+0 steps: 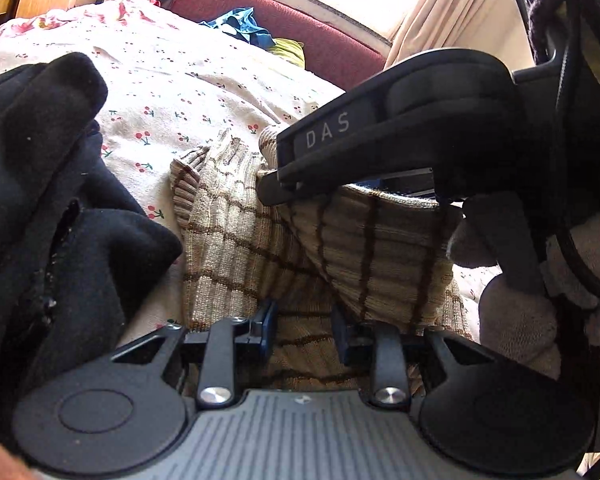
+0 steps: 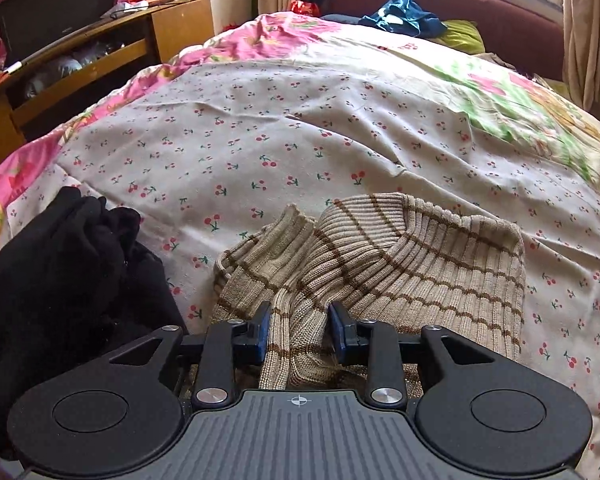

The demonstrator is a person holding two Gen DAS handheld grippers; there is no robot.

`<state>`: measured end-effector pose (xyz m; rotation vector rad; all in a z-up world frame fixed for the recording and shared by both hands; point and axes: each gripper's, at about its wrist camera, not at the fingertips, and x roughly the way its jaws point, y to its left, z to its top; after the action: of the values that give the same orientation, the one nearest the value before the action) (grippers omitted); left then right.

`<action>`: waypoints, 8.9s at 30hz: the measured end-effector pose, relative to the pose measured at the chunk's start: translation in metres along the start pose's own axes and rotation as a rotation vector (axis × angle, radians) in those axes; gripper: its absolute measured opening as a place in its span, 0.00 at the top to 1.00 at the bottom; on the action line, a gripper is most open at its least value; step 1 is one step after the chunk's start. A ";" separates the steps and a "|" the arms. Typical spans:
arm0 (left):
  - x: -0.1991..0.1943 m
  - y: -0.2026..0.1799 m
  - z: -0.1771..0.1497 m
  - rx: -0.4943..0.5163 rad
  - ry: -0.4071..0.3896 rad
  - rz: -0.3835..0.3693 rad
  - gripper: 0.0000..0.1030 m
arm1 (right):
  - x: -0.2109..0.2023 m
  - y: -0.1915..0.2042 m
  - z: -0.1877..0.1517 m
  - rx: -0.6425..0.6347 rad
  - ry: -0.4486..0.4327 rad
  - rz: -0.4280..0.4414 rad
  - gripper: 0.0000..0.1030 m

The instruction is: Fold small clothes

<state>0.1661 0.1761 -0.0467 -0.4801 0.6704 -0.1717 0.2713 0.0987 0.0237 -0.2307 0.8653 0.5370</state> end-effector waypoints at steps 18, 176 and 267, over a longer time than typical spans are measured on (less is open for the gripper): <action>-0.070 0.013 -0.017 -0.064 -0.117 -0.129 0.50 | 0.005 -0.020 0.014 0.055 0.152 0.108 0.53; -0.084 0.009 -0.017 0.004 0.100 0.053 0.75 | -0.127 -0.055 -0.150 -0.199 -0.158 0.106 0.83; -0.032 -0.001 0.019 0.123 0.027 0.207 0.73 | -0.068 -0.097 -0.164 0.230 -0.024 0.339 0.61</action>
<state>0.1534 0.1918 -0.0162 -0.2881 0.7269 -0.0241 0.1794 -0.0733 -0.0296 0.1357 0.9399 0.7467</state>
